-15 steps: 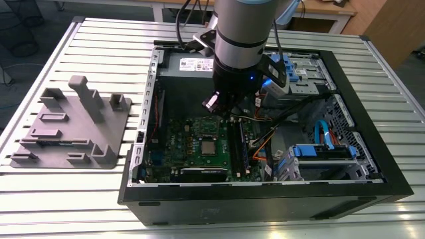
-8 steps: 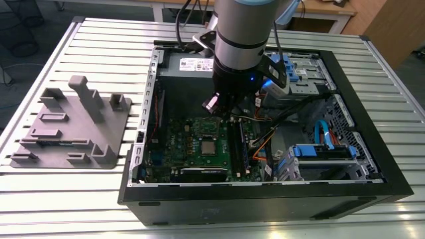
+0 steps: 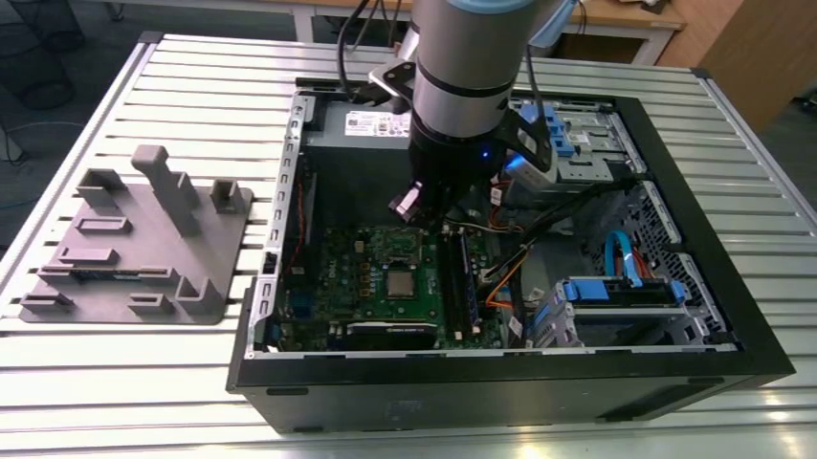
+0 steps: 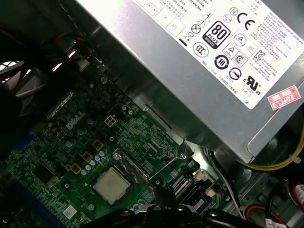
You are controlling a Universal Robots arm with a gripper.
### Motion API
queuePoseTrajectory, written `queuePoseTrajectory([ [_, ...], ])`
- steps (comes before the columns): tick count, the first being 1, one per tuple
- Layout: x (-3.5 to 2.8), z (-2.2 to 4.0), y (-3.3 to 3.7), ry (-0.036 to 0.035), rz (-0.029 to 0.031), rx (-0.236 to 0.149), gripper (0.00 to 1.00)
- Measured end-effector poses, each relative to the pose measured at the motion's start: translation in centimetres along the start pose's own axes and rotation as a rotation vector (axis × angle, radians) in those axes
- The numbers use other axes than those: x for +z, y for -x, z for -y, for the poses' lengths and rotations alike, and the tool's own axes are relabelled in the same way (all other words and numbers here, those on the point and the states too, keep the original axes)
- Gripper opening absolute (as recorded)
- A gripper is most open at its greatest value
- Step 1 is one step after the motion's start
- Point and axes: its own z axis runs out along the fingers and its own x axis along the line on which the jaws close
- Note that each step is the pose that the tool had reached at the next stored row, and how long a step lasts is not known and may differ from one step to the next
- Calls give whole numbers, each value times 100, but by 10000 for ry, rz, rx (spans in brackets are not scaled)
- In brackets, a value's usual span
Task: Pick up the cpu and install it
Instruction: 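Install the first cpu locking lever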
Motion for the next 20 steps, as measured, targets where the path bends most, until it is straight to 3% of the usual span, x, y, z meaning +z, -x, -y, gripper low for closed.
queuePoseTrajectory([
  [20,-12,156,-146,18,-12,-372,11],
])
